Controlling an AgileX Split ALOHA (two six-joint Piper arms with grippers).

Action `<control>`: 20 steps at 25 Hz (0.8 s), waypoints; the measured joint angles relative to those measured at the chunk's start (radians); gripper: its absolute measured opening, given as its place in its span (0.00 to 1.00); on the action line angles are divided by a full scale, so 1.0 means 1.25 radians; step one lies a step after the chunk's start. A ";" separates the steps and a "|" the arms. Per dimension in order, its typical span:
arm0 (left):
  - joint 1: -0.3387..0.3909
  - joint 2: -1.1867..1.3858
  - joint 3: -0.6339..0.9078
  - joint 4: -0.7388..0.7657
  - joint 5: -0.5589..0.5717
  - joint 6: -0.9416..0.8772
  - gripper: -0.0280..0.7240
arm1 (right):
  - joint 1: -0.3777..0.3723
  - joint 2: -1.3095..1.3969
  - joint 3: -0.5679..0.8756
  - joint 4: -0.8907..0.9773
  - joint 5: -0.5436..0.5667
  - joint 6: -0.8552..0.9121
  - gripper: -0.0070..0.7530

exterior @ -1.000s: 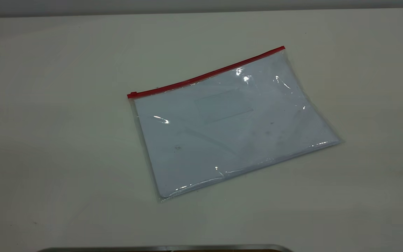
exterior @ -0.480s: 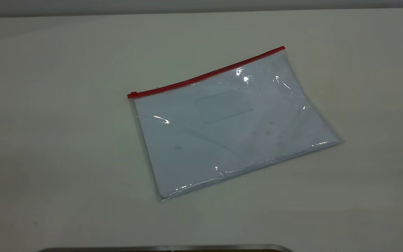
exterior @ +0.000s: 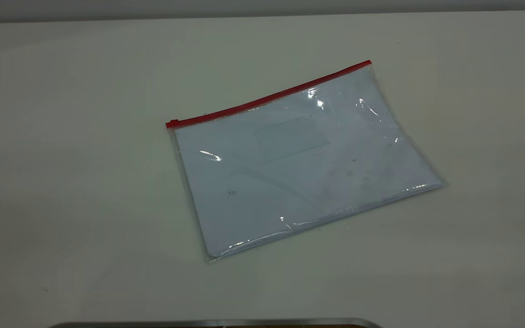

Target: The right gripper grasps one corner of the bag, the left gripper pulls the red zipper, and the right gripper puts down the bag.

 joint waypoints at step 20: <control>0.195 -0.211 0.000 -0.013 0.004 0.000 0.82 | 0.000 0.000 0.000 0.002 -0.001 0.001 0.77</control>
